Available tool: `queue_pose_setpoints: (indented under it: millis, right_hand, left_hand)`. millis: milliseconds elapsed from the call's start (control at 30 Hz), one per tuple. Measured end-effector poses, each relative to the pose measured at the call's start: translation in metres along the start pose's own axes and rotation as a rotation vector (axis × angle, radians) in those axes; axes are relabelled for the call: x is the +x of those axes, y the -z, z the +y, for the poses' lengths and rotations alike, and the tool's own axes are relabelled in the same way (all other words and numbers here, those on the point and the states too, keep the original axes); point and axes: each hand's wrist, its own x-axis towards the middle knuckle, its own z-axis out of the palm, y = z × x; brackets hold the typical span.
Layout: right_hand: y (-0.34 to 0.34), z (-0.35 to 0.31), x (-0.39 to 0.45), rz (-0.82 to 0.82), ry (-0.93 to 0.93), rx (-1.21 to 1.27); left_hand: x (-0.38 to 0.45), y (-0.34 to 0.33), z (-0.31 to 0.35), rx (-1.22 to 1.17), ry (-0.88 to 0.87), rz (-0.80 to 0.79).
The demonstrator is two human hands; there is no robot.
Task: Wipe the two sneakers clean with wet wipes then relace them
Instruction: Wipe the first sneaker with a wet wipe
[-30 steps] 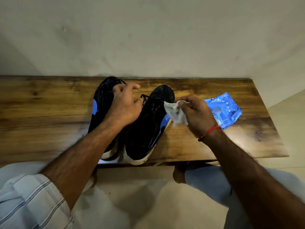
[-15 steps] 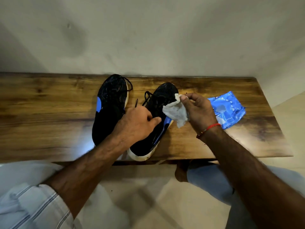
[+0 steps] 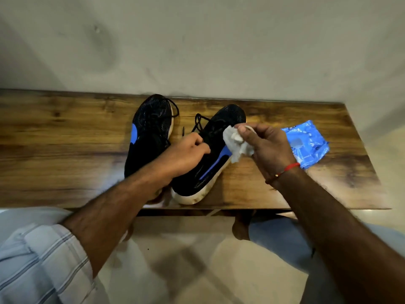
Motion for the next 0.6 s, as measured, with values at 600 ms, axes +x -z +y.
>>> queue_pose_setpoints:
  millis: [600]
  right_hand:
    - [-0.017, 0.005, -0.031, -0.433, 0.976, -1.096]
  left_hand:
    - [0.018, 0.027, -0.018, -0.567, 0.009, -0.217]
